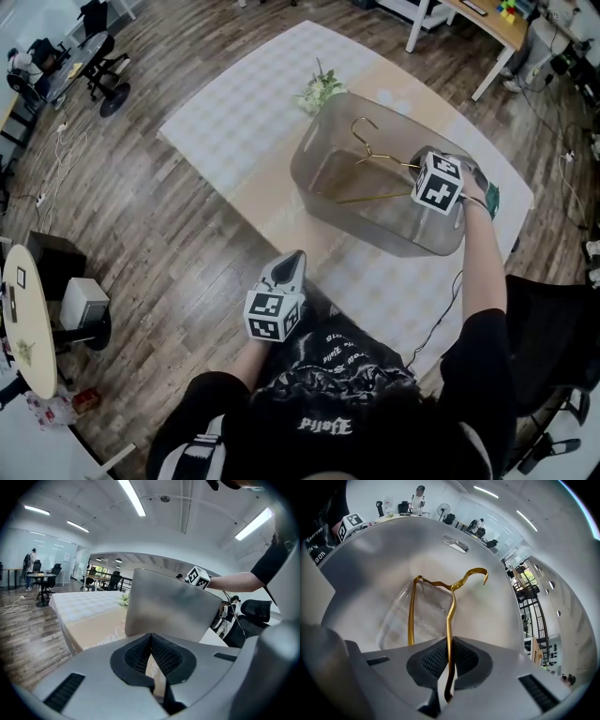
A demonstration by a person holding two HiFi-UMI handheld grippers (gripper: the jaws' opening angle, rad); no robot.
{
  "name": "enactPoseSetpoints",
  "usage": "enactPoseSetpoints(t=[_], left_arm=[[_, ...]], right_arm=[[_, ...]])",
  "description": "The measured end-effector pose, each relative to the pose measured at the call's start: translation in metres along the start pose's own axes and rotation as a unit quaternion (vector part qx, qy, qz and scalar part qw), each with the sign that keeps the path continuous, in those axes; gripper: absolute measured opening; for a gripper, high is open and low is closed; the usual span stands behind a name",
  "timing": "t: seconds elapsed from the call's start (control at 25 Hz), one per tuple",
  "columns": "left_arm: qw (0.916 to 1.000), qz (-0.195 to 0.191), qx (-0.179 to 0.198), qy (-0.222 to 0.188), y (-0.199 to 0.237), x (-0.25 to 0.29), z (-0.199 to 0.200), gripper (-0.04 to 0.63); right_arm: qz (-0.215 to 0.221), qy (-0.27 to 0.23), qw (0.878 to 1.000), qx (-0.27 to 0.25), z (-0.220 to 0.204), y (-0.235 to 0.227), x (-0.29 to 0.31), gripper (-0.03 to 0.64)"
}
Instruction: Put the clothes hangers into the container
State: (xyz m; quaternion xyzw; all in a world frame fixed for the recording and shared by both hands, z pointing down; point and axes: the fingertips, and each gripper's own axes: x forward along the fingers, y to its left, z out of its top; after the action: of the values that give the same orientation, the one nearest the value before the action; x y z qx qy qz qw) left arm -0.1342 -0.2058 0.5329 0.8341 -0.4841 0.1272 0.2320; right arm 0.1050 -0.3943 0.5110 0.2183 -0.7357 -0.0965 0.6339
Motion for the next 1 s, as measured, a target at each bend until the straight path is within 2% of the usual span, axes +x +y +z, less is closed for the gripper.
enactPoseSetpoints(t=[0.84, 1.0], left_arm=[[0.9995, 0.025, -0.019, 0.007, 0.025, 0.000, -0.005, 0.020], [0.9995, 0.025, -0.019, 0.006, 0.027, 0.002, -0.004, 0.020]], right_arm=[[-0.001, 0.018, 0.999, 0.030, -0.002, -0.006, 0.040, 0.011], [-0.027, 0.021, 0.999, 0.030, 0.001, -0.011, 0.045, 0.017]])
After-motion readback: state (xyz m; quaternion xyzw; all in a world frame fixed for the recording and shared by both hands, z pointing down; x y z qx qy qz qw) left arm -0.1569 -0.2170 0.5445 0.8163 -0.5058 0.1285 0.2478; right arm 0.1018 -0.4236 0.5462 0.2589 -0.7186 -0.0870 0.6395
